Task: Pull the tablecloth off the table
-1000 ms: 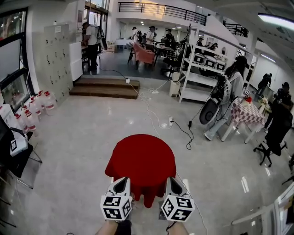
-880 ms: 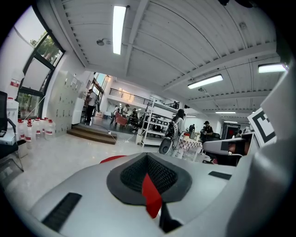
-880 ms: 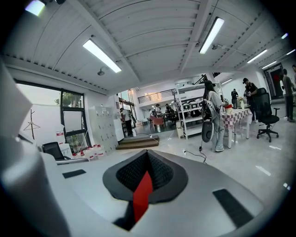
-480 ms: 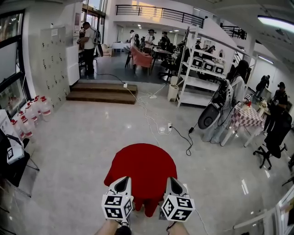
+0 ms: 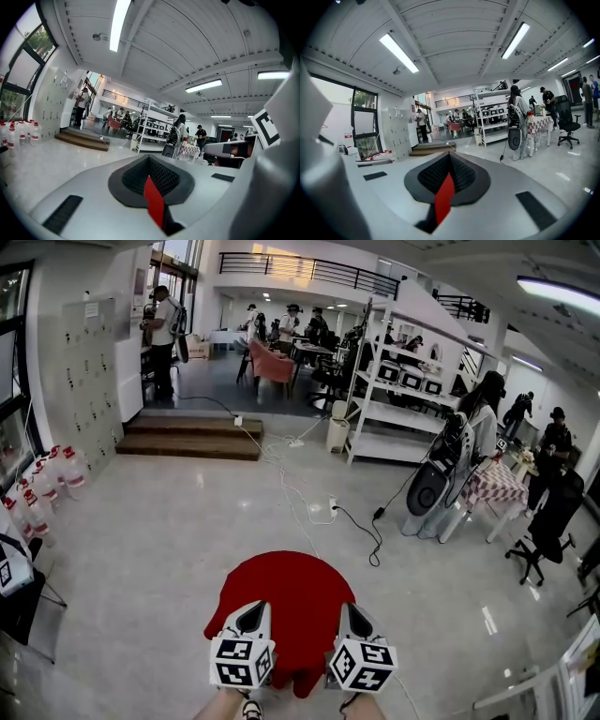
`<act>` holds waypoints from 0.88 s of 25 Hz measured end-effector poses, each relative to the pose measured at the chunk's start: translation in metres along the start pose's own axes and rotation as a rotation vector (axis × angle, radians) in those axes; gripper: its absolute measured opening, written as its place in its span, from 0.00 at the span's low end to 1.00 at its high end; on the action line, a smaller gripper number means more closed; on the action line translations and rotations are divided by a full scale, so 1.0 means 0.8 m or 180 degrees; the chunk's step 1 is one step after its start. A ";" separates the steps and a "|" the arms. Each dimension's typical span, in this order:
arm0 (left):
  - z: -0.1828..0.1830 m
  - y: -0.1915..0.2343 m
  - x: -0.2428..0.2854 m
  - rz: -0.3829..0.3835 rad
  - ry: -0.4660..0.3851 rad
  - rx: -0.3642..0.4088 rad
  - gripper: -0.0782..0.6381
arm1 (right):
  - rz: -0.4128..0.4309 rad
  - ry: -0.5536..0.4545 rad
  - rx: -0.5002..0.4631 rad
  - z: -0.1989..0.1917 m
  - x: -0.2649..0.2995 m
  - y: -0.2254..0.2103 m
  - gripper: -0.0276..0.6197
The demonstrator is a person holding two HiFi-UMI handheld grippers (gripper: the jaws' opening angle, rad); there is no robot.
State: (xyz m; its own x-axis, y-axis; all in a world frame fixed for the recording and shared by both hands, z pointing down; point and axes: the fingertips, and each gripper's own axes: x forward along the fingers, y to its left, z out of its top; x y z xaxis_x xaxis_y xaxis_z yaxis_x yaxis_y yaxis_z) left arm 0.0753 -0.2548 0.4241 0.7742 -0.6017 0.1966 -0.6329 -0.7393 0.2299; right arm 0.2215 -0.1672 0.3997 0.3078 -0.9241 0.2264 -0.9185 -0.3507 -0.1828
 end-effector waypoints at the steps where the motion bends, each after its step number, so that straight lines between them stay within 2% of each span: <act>1: 0.001 0.003 0.007 -0.0029 0.0011 0.0006 0.13 | -0.0020 -0.0001 0.0003 0.001 0.006 0.001 0.08; 9: 0.017 0.028 0.051 -0.0214 0.0060 0.0027 0.13 | -0.0191 0.0000 0.0003 0.012 0.047 0.005 0.08; 15: 0.017 0.025 0.091 -0.0390 0.0145 0.0039 0.13 | -0.0360 0.0043 0.0005 0.013 0.072 -0.014 0.08; 22: -0.004 0.029 0.119 -0.0472 0.0282 0.0022 0.13 | -0.0443 0.0087 0.0021 -0.001 0.083 -0.018 0.08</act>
State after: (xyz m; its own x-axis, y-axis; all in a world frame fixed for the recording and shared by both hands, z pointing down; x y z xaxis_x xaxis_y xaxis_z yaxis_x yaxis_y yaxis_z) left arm 0.1340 -0.3282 0.4509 0.8553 -0.4570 0.2442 -0.5114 -0.8203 0.2562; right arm 0.2552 -0.2237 0.4179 0.4251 -0.8621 0.2759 -0.8657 -0.4762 -0.1541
